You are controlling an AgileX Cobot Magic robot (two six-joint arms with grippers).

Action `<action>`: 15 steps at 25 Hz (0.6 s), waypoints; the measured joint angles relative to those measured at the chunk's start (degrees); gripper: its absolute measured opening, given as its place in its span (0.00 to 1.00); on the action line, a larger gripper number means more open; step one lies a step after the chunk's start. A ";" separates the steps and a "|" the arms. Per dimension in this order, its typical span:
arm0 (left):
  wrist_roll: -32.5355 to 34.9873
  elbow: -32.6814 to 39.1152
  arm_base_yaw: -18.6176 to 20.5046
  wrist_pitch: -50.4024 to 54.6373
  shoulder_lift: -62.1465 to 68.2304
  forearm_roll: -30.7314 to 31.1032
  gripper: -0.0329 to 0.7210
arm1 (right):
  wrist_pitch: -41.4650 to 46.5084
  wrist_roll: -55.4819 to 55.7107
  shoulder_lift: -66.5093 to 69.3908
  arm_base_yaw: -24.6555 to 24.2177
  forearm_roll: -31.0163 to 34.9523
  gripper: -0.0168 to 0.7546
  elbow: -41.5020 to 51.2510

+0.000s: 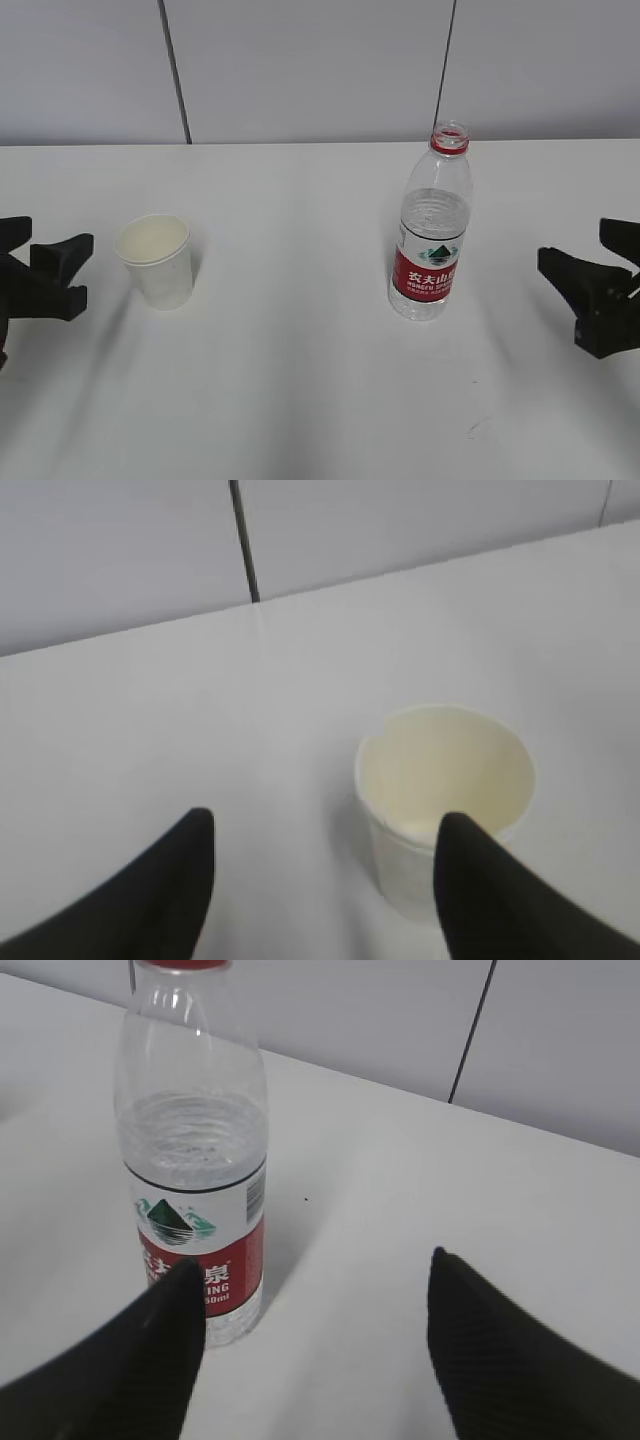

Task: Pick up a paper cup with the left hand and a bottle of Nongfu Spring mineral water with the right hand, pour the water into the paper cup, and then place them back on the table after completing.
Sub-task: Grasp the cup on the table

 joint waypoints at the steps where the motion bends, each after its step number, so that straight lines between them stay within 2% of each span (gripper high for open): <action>1: 0.00 -0.05 -0.07 -0.74 1.15 0.51 0.62 | -0.09 0.00 0.44 0.00 0.00 0.69 0.00; 9: 0.00 -0.48 -0.07 -4.87 9.32 6.84 0.61 | -4.83 0.10 5.51 0.00 -0.02 0.69 0.00; 15: 0.00 -0.55 -0.07 -11.54 16.43 7.84 0.61 | -9.16 0.10 10.07 0.00 -0.52 0.69 -0.10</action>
